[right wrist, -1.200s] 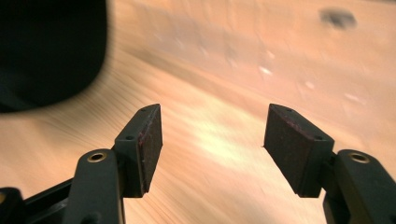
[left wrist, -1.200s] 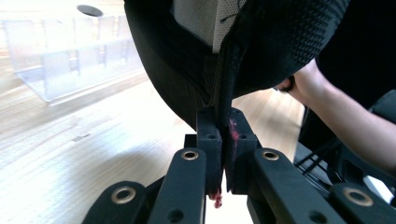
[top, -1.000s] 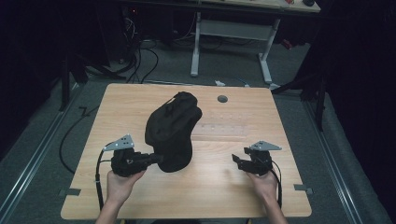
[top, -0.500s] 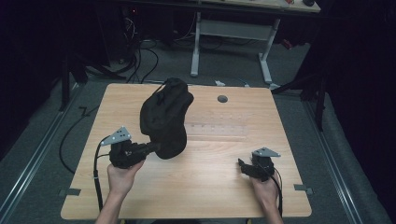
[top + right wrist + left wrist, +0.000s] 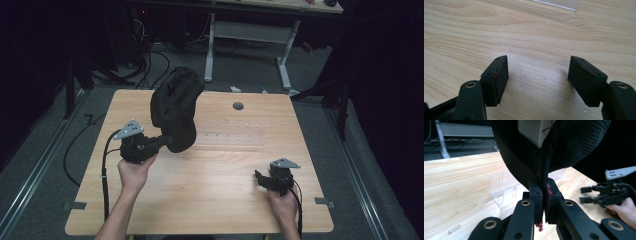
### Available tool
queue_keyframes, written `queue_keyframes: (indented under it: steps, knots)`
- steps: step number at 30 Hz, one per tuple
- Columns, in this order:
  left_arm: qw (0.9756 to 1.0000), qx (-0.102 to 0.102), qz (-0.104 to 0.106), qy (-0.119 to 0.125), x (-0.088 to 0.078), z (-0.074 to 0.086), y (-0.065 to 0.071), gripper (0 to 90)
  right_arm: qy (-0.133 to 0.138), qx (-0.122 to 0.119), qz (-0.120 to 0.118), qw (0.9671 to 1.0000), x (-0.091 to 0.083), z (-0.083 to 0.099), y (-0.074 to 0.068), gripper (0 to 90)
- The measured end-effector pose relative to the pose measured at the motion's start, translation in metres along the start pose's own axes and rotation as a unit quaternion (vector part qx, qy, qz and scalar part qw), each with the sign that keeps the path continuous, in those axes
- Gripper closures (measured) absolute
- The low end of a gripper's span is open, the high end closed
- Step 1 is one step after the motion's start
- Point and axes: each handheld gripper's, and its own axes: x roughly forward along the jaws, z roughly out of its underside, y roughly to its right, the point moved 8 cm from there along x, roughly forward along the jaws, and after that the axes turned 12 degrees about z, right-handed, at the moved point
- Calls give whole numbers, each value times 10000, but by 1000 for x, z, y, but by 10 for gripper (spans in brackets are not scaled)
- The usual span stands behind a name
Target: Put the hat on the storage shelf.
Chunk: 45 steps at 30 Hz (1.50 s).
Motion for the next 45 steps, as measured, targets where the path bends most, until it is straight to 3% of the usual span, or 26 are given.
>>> queue_keyframes:
  steps: [17, 33, 45]
  knots:
    - [9989, 109, -447, -127, 34, -11, -23, 866, -1, -2, 1, 10000, 0, 0, 0, 328]
    - [9967, 228, -738, -264, 53, -8, -32, 866, 0, -8, -1, 10000, 0, 0, 0, 328]
    - [9957, 273, -794, -384, 64, -1, -33, 866, 2, -14, -3, 10000, 0, 0, 0, 327]
